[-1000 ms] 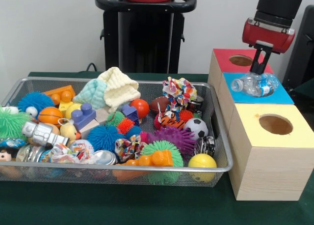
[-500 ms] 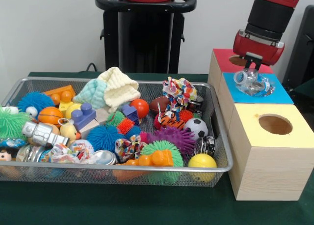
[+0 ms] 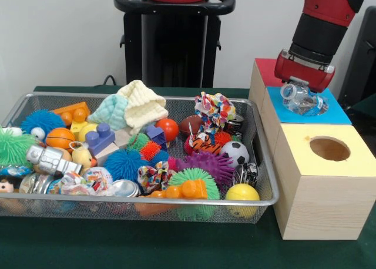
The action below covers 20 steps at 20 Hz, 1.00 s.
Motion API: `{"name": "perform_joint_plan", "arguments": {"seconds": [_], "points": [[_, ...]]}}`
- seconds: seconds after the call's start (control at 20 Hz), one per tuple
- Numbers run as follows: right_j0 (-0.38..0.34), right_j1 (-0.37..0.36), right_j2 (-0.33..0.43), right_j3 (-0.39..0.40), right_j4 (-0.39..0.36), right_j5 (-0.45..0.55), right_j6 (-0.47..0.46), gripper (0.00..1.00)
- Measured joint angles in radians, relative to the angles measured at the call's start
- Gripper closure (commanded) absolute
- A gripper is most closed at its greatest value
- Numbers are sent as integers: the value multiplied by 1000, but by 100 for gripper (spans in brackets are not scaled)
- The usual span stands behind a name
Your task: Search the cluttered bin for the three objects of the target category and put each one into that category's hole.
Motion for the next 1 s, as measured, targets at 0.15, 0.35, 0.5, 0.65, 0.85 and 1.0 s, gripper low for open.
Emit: {"name": "perform_joint_plan", "arguments": {"seconds": [0.15,0.35,0.5,0.65,0.85,1.0], "points": [[0,2,0,0,6,0,0,100],[0,0,0,0,6,1,0,100],[-1,-5,0,1,6,3,0,100],[-4,-18,0,2,6,21,0,100],[-7,-46,-2,3,5,76,0,100],[-10,-67,-4,3,5,127,0,100]]}}
